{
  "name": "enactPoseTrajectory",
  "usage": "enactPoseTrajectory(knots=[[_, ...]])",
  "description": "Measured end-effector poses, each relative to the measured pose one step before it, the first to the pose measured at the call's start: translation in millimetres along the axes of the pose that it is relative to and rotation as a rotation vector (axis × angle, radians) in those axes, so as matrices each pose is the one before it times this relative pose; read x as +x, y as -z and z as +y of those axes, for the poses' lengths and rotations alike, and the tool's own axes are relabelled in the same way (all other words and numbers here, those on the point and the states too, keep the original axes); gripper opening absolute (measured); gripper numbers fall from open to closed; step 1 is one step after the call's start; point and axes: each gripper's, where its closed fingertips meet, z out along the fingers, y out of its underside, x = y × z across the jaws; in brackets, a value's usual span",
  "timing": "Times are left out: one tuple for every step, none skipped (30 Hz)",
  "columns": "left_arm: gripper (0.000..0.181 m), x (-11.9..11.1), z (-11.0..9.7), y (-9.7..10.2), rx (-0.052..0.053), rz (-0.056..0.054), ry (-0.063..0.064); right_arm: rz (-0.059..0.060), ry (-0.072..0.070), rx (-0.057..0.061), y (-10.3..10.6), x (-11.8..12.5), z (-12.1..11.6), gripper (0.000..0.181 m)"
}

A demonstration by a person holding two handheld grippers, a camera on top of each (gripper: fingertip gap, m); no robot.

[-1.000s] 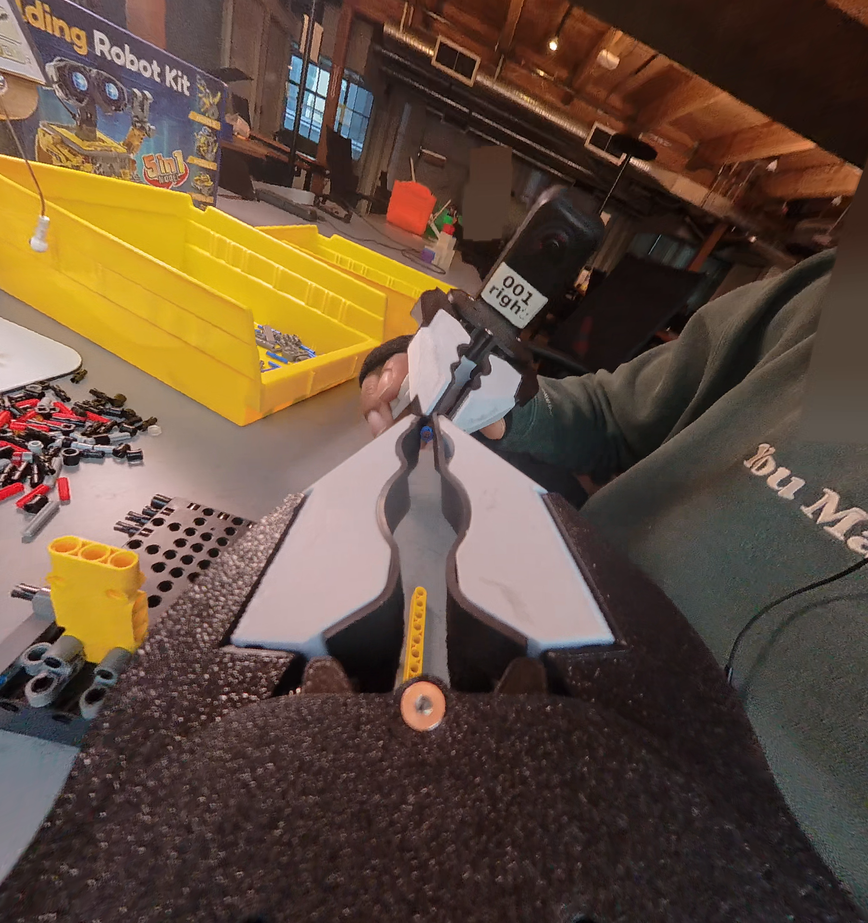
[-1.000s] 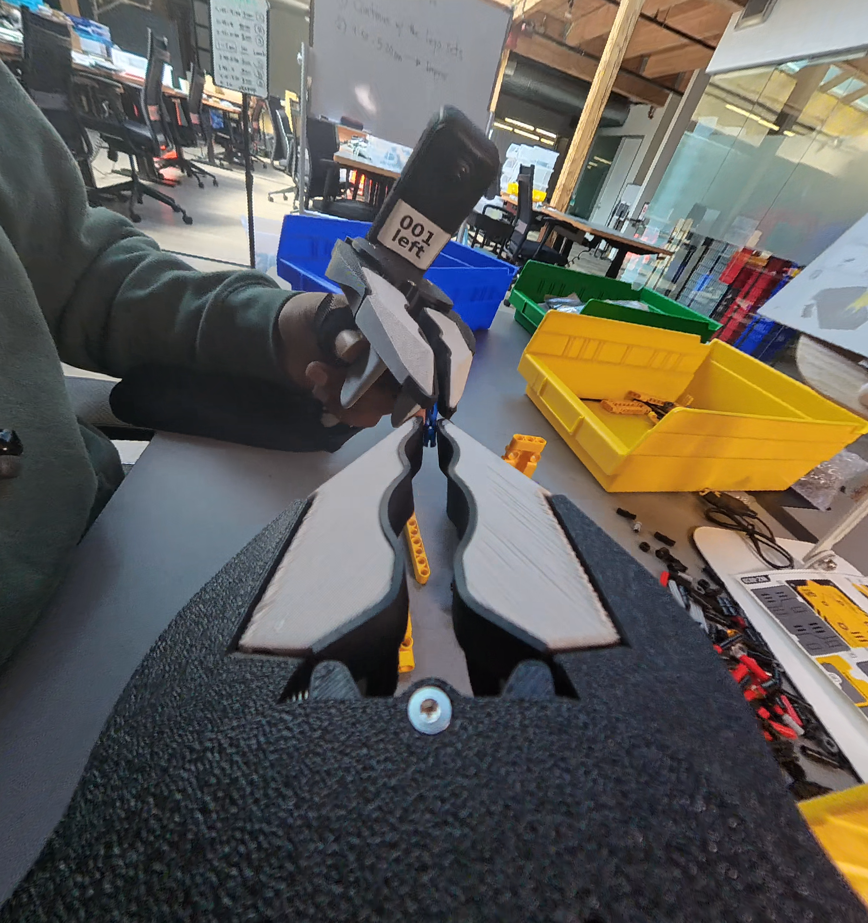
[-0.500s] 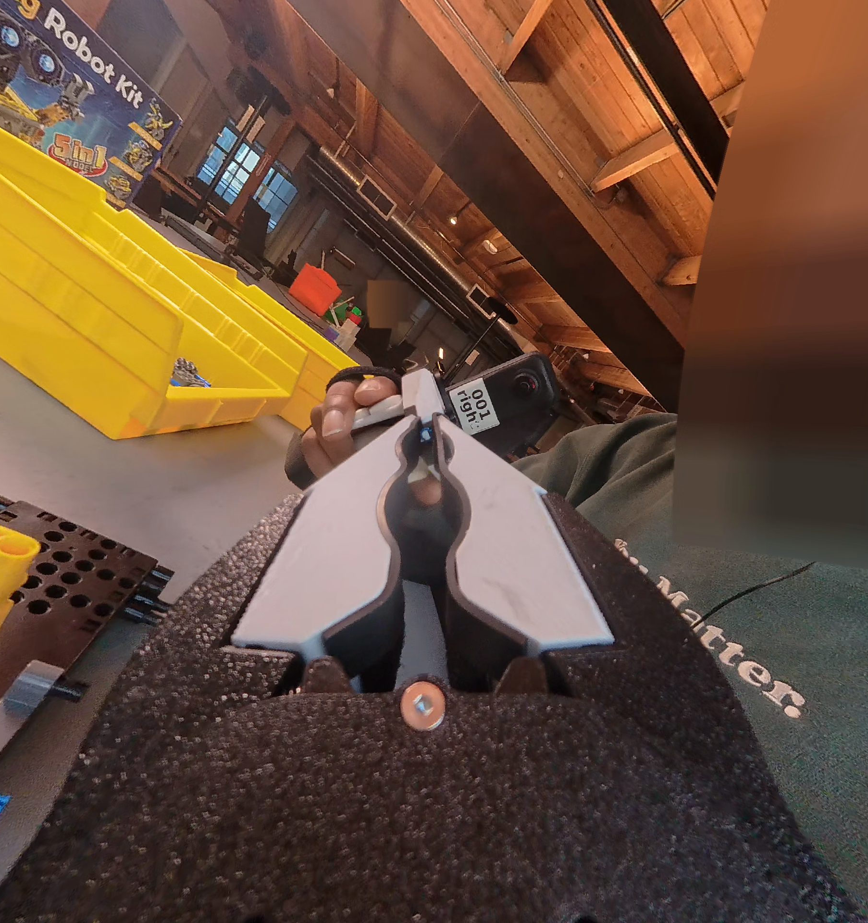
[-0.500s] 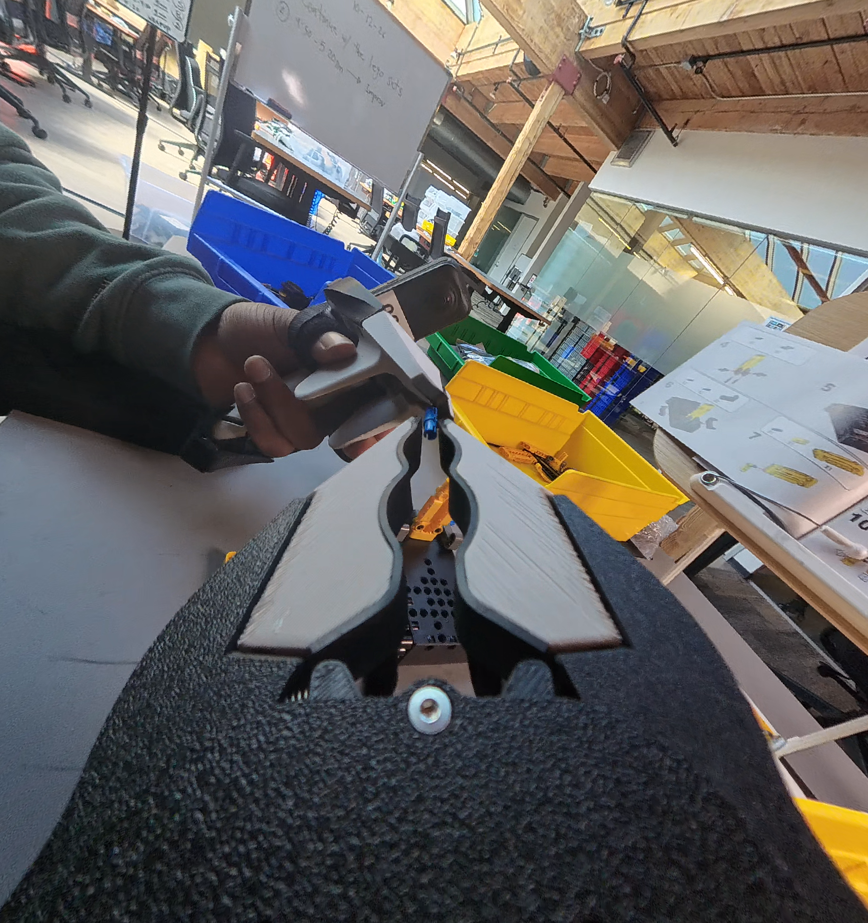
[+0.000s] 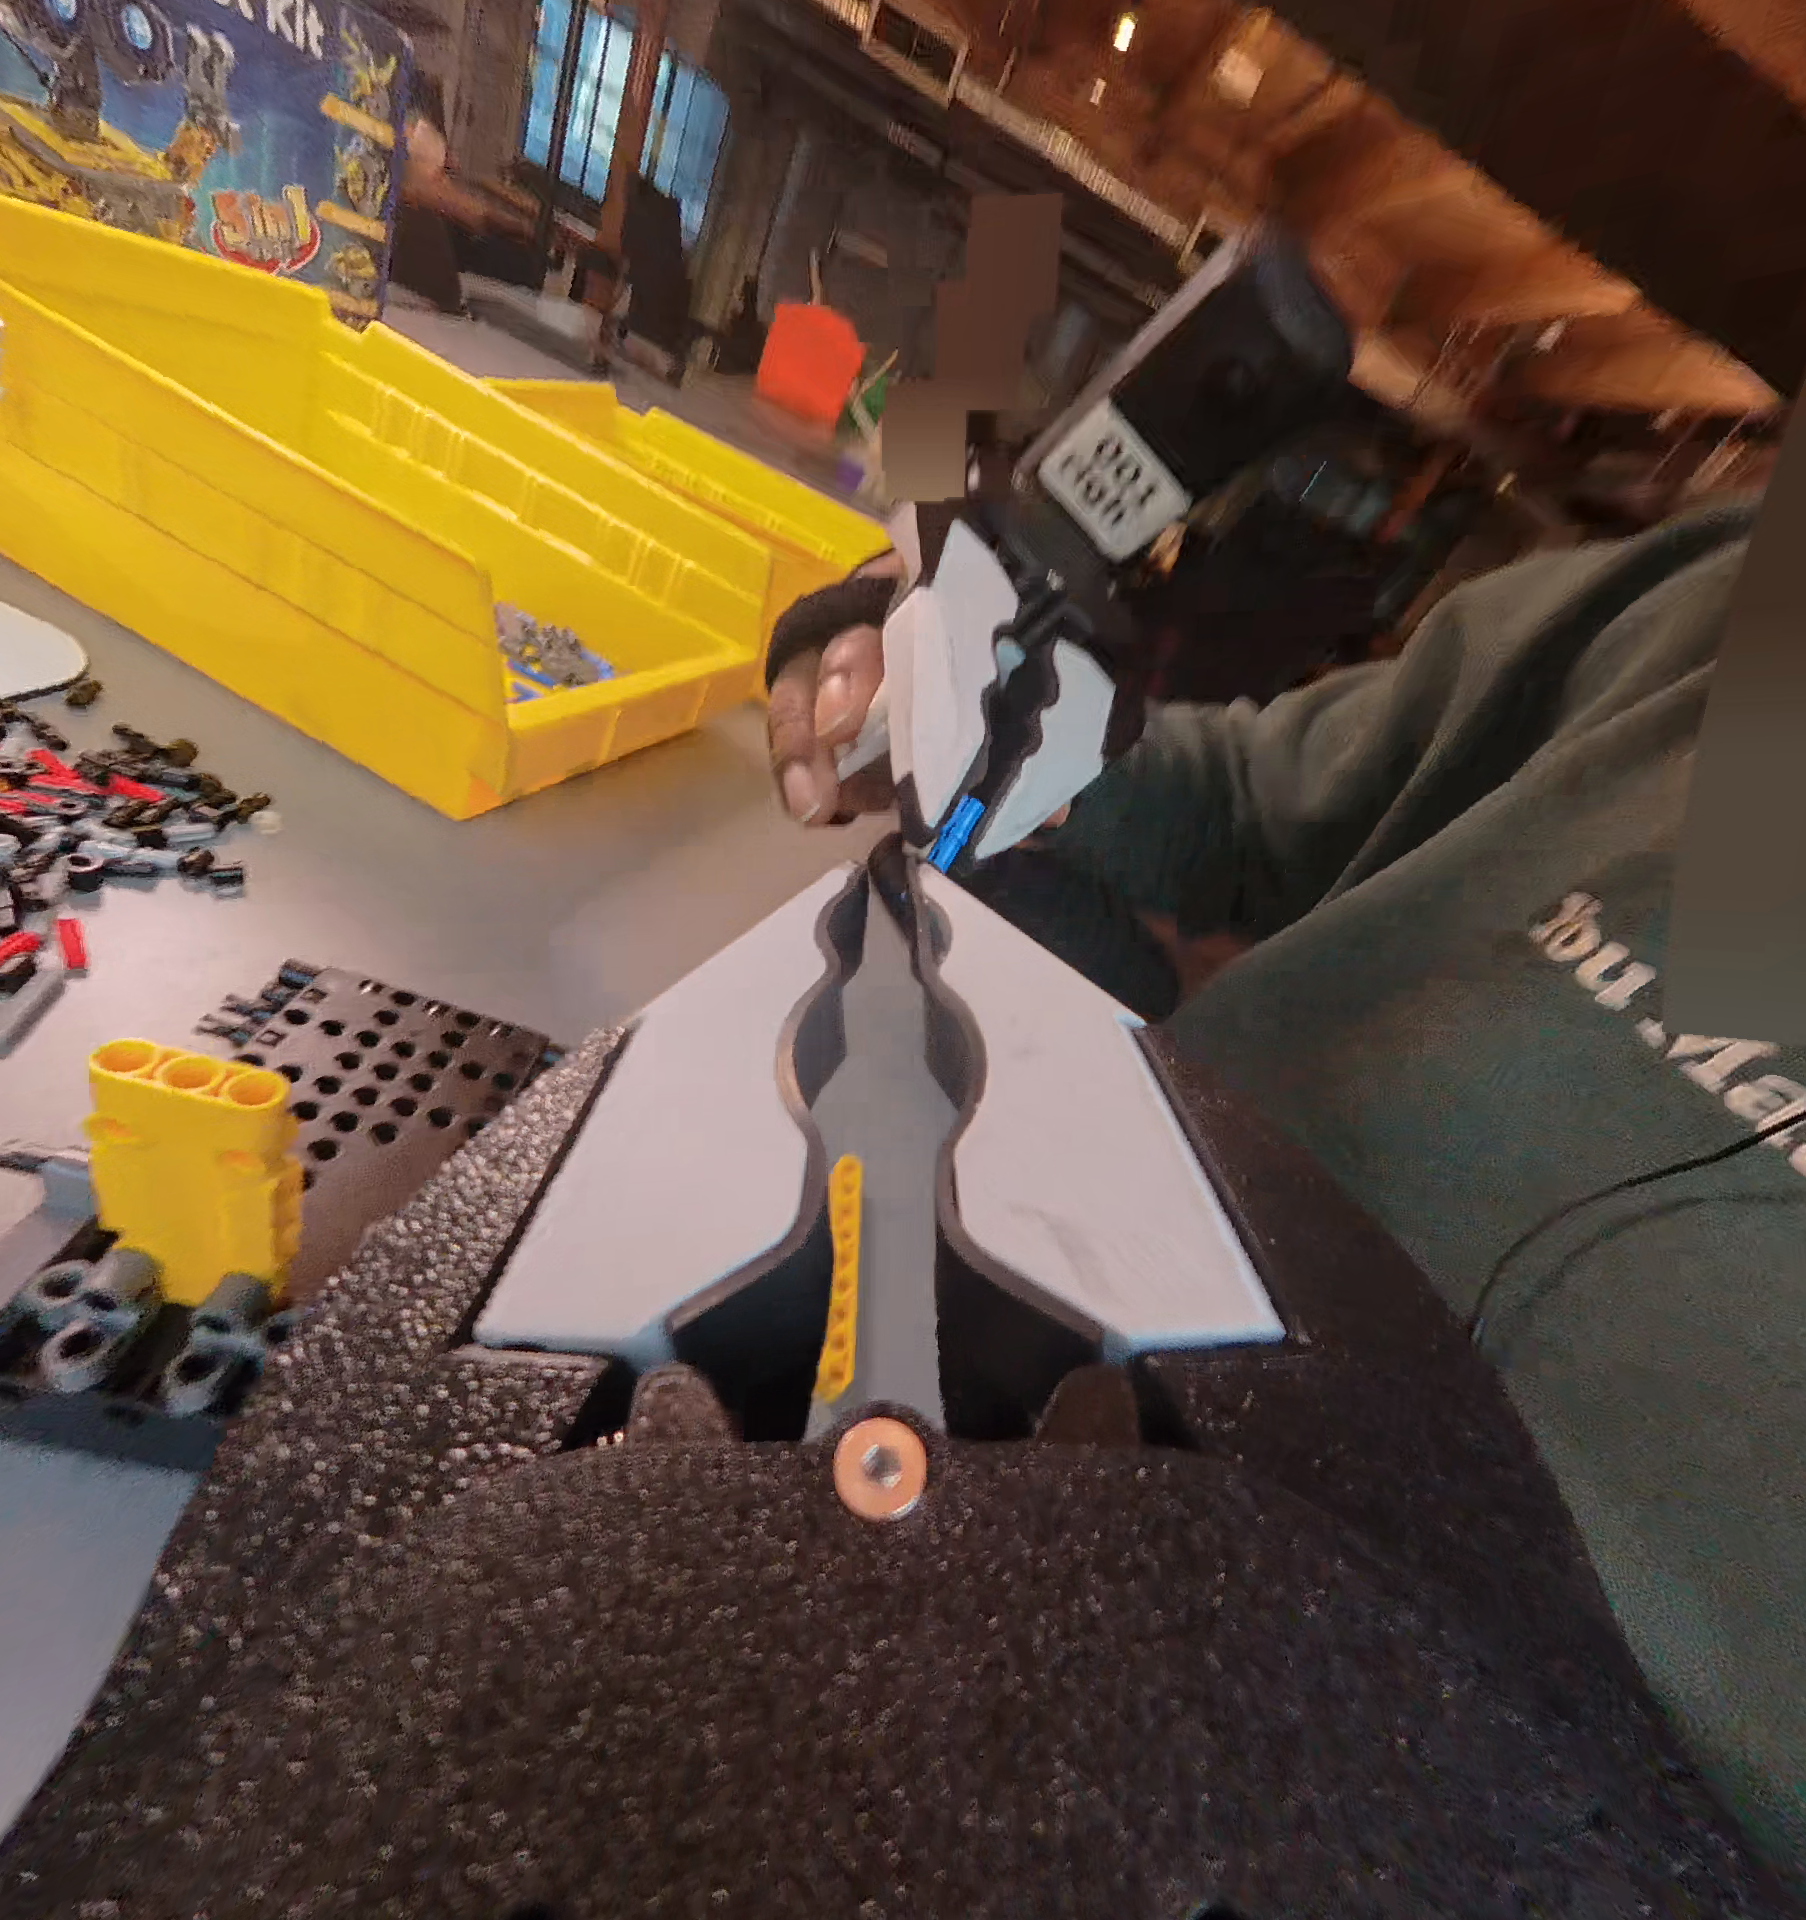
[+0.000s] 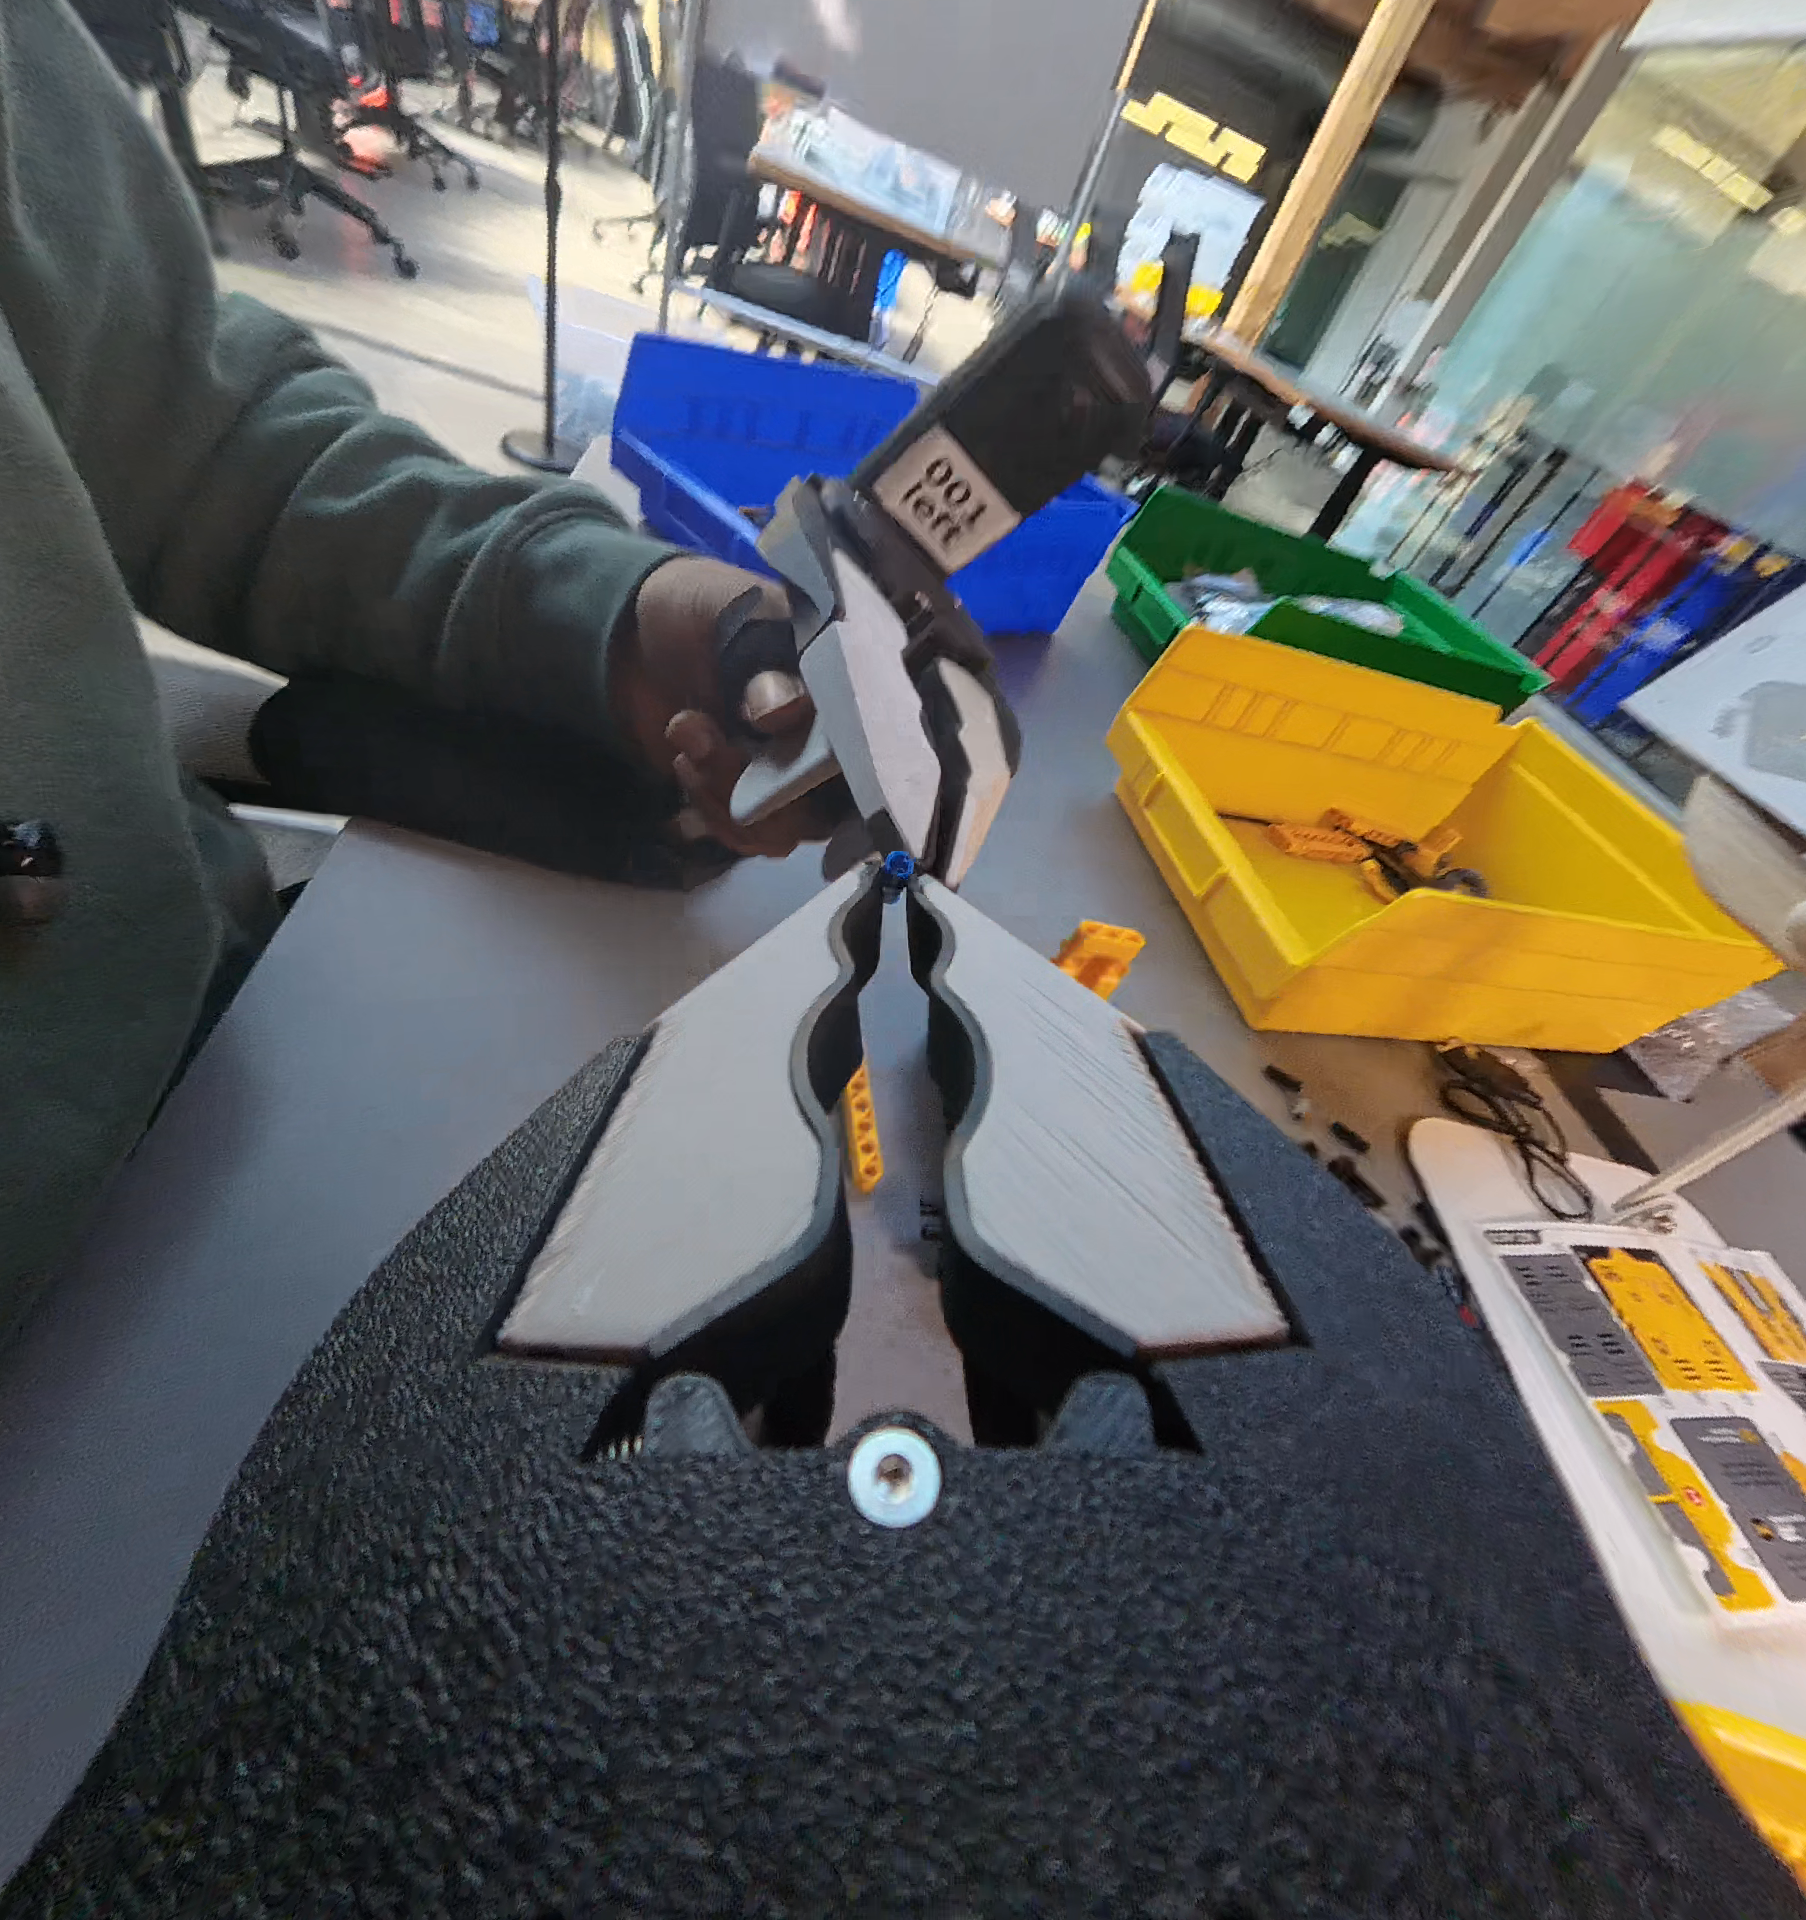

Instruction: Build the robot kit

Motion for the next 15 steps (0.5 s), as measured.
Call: enactPoseTrajectory(knots=[[0.013,-3.17,7.39,3.13,-0.0695,-0.0420,-0.0554,-0.0463,-0.0083,-0.0612,-0.59,-4.02,5.97,0.004],[0.017,-0.78,6.32,2.97,-0.0626,-0.0301,-0.0512,-0.0575,-0.0055,-0.0750,-0.61,-6.25,8.19,0.004],[0.017,2.19,7.05,2.32,-0.0631,-0.0129,-0.0510,-0.0654,-0.0065,-0.0923,-1.16,-8.16,10.96,0.004],[0.018,1.70,10.31,1.02,-0.0771,-0.0143,-0.0500,-0.0350,0.0106,-0.0829,-2.12,-4.94,10.07,0.004],[0.020,0.26,13.81,-0.81,-0.0928,-0.0168,-0.0415,-0.0407,0.0153,-0.0766,-3.13,-6.58,9.29,0.004],[0.021,0.87,16.06,-2.66,-0.1020,-0.0067,-0.0285,-0.0443,0.0108,-0.0666,-4.21,-7.72,7.14,0.004],[0.023,2.36,15.42,-4.37,-0.0948,0.0077,-0.0154,-0.0373,0.0090,-0.0583,-5.25,-6.49,5.27,0.004],[0.023,2.79,12.93,-5.58,-0.0779,0.0133,-0.0075,-0.0405,0.0101,-0.0598,-5.62,-6.46,5.29,0.004],[0.023,1.39,9.58,-6.13,-0.0564,0.0045,-0.0058,-0.0331,0.0115,-0.0574,-5.80,-4.52,4.95,0.004],[0.022,0.74,6.69,-5.90,-0.0430,-0.0021,-0.0086,-0.0273,0.0092,-0.0480,-5.56,-2.77,3.87,0.004],[0.022,1.19,5.12,-4.79,-0.0395,-0.0033,-0.0152,-0.0238,0.0037,-0.0367,-5.30,-1.67,2.43,0.004],[0.022,0.79,3.33,-3.43,-0.0318,-0.0082,-0.0229,-0.0136,0.0028,-0.0307,-4.43,0.29,1.83,0.004],[0.022,0.11,2.12,-2.64,-0.0234,-0.0119,-0.0226,-0.0098,0.0024,-0.0262,-3.17,0.62,1.36,0.004],[0.021,-0.23,1.80,-2.32,-0.0181,-0.0116,-0.0148,-0.0134,0.0001,-0.0235,-2.24,-0.09,1.10,0.004],[0.021,-0.18,1.99,-2.33,-0.0145,-0.0086,-0.0091,-0.0073,0.0022,-0.0185,-1.57,0.12,0.76,0.004]])
